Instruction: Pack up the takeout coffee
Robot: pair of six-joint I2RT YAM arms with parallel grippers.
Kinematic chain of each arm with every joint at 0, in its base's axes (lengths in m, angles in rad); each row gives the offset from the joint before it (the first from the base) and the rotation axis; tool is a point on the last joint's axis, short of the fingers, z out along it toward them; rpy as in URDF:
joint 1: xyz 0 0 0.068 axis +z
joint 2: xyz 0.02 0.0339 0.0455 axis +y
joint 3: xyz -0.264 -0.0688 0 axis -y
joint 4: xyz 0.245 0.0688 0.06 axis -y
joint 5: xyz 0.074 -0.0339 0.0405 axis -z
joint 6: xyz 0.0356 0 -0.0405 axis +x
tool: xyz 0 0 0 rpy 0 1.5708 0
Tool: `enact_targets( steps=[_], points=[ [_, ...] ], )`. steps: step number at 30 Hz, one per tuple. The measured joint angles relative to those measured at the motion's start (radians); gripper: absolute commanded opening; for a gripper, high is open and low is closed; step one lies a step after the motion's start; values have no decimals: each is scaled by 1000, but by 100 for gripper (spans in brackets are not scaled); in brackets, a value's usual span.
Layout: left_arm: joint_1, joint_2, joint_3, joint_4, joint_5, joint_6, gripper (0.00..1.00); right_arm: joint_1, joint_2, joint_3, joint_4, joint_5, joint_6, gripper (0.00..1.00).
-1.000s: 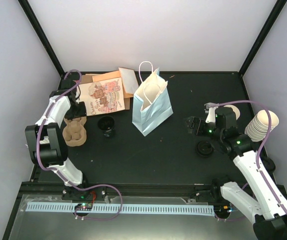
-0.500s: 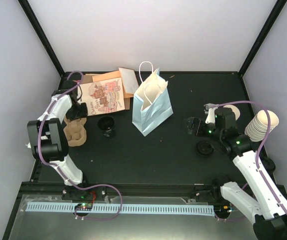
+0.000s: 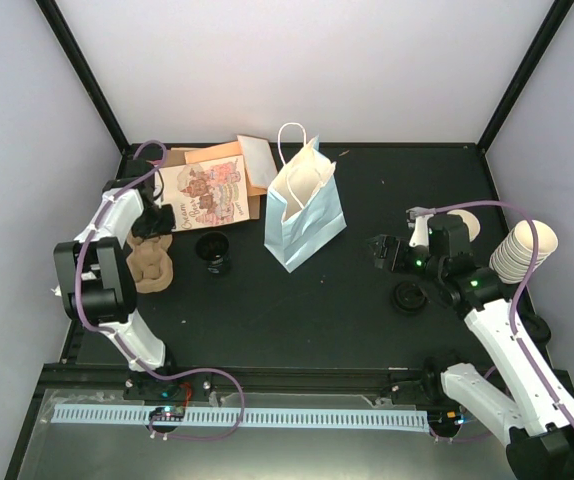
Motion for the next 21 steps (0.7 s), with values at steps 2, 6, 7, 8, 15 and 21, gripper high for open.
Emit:
enact_targets(
  steps=[2,6,7,8,15,21],
  points=[
    [0,-10,0,0,0,0,21,0,6,0,1,-3,0,100],
    [0,-33,0,0,0,0,17,0,13,0,2,-8,0,100],
    [0,-38,0,0,0,1,17,0,13,0,2,-10,0,100],
    [0,-41,0,0,0,0,17,0,13,0,2,-10,0,100],
    [0,-48,0,0,3,9,40,0,19,0,2,-11,0,100],
    [0,-38,1,-1,5,10,36,0,19,0,2,-11,0,100]
  ],
)
